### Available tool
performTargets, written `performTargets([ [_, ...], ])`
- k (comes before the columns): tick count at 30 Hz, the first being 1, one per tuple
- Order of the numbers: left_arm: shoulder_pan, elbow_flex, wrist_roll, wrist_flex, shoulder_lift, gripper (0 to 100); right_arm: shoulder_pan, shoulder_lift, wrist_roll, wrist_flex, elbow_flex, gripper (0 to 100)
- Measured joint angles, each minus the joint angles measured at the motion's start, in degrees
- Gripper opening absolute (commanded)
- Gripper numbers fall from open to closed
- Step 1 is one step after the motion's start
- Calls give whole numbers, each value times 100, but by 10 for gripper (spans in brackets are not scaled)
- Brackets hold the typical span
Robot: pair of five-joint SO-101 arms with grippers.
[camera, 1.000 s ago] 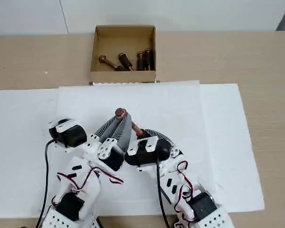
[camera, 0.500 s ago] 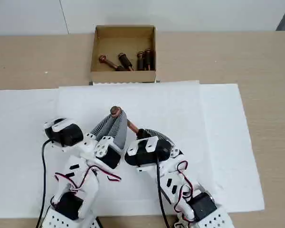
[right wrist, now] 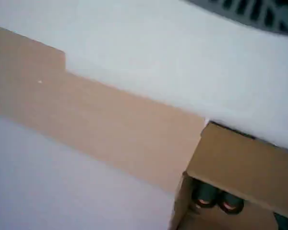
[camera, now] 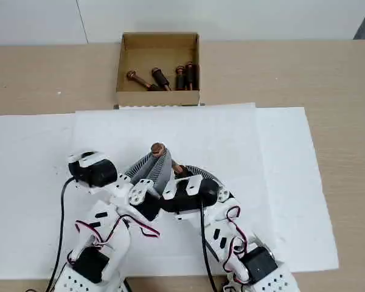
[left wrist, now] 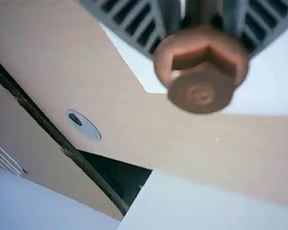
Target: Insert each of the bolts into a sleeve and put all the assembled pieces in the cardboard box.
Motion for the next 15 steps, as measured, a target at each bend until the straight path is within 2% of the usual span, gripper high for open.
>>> performTargets([
  [7,-70,0,9,35,0,6,-9,0,0,0,0,4],
  [15,457,-18,-44,624,0,6,-9,9,44,-237,0,4],
])
